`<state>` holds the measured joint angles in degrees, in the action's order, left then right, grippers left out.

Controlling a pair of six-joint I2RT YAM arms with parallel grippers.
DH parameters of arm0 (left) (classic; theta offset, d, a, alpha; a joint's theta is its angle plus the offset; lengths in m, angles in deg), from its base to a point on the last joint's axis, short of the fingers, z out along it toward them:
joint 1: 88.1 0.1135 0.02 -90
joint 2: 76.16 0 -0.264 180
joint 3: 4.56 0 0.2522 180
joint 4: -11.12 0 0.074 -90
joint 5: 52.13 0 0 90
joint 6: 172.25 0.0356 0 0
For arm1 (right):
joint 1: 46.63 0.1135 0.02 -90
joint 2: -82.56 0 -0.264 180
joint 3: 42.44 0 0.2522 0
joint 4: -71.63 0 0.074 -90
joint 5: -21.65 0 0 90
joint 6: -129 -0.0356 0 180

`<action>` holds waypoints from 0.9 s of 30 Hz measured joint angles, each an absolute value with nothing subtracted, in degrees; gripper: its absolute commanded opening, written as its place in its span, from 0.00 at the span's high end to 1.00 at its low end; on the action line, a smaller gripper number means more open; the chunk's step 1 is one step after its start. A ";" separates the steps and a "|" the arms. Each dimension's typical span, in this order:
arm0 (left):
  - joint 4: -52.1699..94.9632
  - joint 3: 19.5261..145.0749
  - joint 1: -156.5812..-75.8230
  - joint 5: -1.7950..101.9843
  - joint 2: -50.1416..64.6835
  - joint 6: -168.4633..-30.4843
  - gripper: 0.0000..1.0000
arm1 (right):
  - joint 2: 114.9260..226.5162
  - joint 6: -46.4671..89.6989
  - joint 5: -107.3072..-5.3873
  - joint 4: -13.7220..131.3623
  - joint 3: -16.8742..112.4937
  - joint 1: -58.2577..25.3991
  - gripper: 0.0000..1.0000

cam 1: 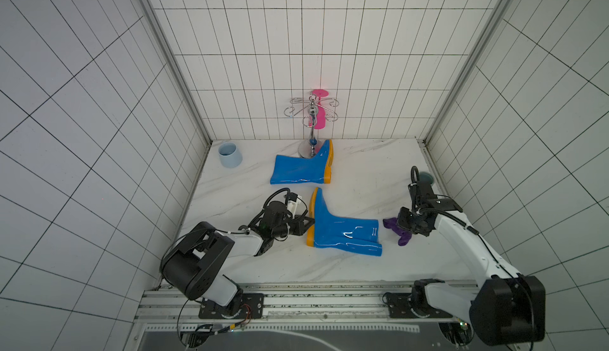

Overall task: Wipe the rubber boots with a cloth
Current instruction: Wipe the dirt off the rubber boot, then place the cleaning item at the center of the board.

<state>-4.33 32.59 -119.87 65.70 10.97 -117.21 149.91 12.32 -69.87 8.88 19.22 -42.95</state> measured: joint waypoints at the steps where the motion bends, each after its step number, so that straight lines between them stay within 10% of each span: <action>1: -4.31 32.59 -119.85 65.74 10.97 -117.21 0.86 | 150.02 12.26 -70.21 8.99 19.22 -43.45 1.00; 6: -4.33 32.59 -119.81 65.85 11.02 -117.21 0.86 | 151.68 12.02 -70.98 11.13 19.11 -47.10 0.95; 14: -4.49 32.59 -119.76 66.07 11.30 -117.21 0.86 | 152.84 11.95 -69.12 16.48 19.00 -53.99 0.42; 27: -5.32 33.69 -119.63 67.84 13.55 -117.63 0.86 | 142.59 12.72 -63.31 19.59 19.15 -54.90 0.44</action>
<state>-5.32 33.69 -119.63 67.84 13.55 -117.63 142.59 12.72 -63.31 19.59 19.15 -54.90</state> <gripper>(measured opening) 0.141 0.575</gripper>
